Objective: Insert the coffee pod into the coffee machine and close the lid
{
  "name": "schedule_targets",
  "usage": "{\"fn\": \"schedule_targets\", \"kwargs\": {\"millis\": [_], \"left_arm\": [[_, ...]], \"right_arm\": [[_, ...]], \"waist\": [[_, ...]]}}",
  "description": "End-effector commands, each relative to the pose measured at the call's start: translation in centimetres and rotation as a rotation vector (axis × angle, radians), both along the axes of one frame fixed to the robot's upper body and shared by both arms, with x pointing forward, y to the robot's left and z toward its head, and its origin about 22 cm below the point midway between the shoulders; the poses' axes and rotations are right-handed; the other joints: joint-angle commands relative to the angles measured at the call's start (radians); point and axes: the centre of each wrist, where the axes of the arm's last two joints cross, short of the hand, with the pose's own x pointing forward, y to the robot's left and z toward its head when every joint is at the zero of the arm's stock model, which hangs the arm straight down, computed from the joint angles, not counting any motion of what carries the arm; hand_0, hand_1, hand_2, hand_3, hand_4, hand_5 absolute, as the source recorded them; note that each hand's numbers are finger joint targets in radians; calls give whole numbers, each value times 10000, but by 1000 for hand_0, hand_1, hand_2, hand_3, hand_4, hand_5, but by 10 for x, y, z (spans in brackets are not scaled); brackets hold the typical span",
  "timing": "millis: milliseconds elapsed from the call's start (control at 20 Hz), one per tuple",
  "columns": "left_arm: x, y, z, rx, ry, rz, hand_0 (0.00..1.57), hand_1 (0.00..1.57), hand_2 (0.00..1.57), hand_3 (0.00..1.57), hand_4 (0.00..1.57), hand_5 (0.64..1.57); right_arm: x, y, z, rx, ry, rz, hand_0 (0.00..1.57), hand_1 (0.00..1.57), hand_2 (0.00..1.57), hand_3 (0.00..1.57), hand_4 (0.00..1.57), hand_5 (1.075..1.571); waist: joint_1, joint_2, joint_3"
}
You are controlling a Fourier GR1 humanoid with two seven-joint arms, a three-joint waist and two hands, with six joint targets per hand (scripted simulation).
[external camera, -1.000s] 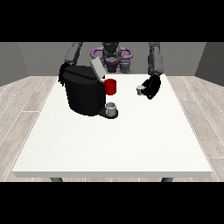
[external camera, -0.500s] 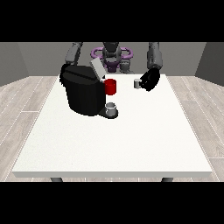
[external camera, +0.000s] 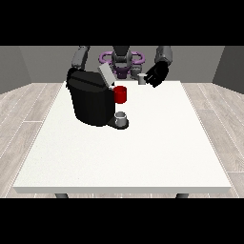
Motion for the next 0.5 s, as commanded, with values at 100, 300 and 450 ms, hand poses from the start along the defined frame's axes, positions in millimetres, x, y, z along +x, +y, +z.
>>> {"fn": "schedule_targets", "kwargs": {"millis": [100, 300, 450], "left_arm": [[-4, -20, -2, 161, 599, -4, 1461, 1461, 1471, 1425, 629, 1571], [7, -44, 29, -592, 370, -382, 1360, 1360, 1397, 1352, 657, 1571], [14, -50, 55, -1004, -136, -46, 1402, 1402, 1430, 1369, 656, 1571]], "right_arm": [[-23, -5, -16, -35, 747, -68, 0, 0, 0, 0, 317, 1571], [0, -6, 2, -304, 96, -82, 0, 0, 0, 0, 311, 1571], [-2, -19, -2, -291, -68, -32, 0, 0, 0, 0, 173, 1571]], "waist": [[-136, -819, -1], [54, -391, 0], [-46, -135, 1]]}}
